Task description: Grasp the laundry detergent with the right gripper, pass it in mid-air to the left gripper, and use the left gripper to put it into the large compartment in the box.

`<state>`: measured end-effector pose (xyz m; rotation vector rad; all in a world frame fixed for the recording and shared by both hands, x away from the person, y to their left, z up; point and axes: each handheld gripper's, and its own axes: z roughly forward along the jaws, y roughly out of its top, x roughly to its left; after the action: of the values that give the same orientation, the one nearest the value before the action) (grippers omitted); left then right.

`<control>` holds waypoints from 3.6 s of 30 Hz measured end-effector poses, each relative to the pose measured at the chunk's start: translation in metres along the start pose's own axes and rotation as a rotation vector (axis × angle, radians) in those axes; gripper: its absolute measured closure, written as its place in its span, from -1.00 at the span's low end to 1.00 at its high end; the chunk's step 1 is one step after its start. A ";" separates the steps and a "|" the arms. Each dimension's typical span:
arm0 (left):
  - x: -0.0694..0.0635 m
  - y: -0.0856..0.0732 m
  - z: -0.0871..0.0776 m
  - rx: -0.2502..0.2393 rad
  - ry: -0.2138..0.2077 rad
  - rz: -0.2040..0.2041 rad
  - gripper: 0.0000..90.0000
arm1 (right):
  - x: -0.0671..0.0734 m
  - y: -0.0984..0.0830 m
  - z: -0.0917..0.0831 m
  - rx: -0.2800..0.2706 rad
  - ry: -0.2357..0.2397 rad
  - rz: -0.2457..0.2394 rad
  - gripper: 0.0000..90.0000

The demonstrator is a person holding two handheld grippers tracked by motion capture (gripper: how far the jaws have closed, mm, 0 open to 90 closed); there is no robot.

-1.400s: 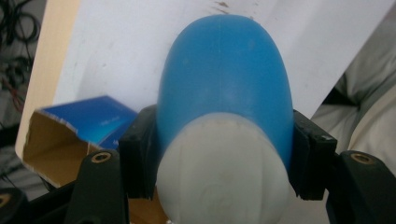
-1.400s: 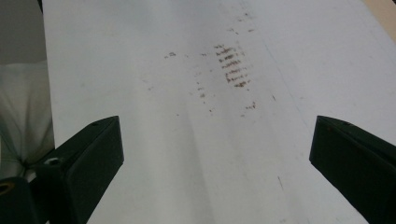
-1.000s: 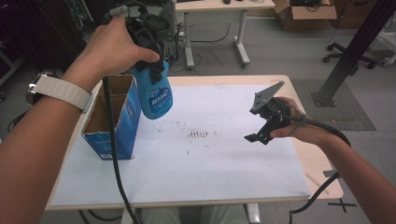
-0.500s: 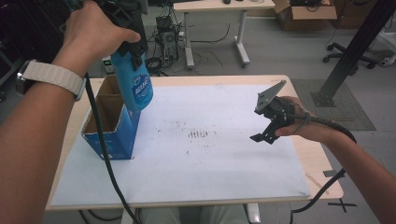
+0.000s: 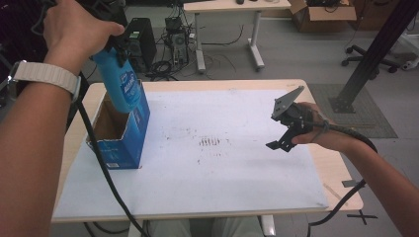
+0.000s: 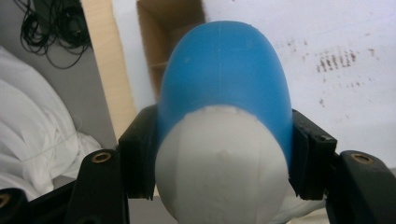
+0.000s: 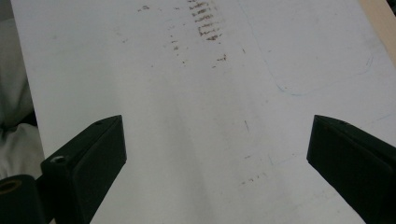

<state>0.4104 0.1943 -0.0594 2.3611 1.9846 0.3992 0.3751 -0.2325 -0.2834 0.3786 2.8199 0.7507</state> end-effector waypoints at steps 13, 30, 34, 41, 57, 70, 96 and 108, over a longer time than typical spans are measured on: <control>0.024 -0.006 0.042 0.023 0.031 -0.050 -0.15 | -0.003 -0.002 0.007 0.000 0.007 0.014 -0.88; 0.033 -0.017 0.108 0.046 0.014 -0.046 -0.15 | -0.002 -0.004 0.011 0.007 0.021 0.023 -0.87; 0.033 -0.019 0.119 0.043 0.024 -0.046 -0.15 | -0.002 -0.003 0.013 0.008 0.023 0.028 -0.87; 0.031 -0.024 0.140 0.024 0.038 -0.034 -0.15 | -0.002 -0.005 0.016 0.002 0.028 0.031 -0.87; 0.022 -0.034 0.194 0.032 0.042 -0.022 -0.15 | -0.002 -0.009 0.018 0.010 0.029 0.046 -0.87; 0.020 -0.038 0.218 0.066 0.038 -0.016 -0.15 | -0.002 -0.008 0.020 0.018 0.029 0.045 -0.86; 0.028 -0.038 0.222 0.065 0.005 -0.018 -0.22 | 0.003 -0.005 0.021 0.023 0.034 0.029 -0.85; 0.030 -0.037 0.221 0.055 -0.027 -0.031 -0.39 | 0.004 -0.004 0.022 0.028 0.042 0.027 -0.85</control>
<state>0.4266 0.2610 -0.2750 2.3514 2.0430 0.3135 0.3760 -0.2245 -0.3050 0.4103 2.8734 0.7334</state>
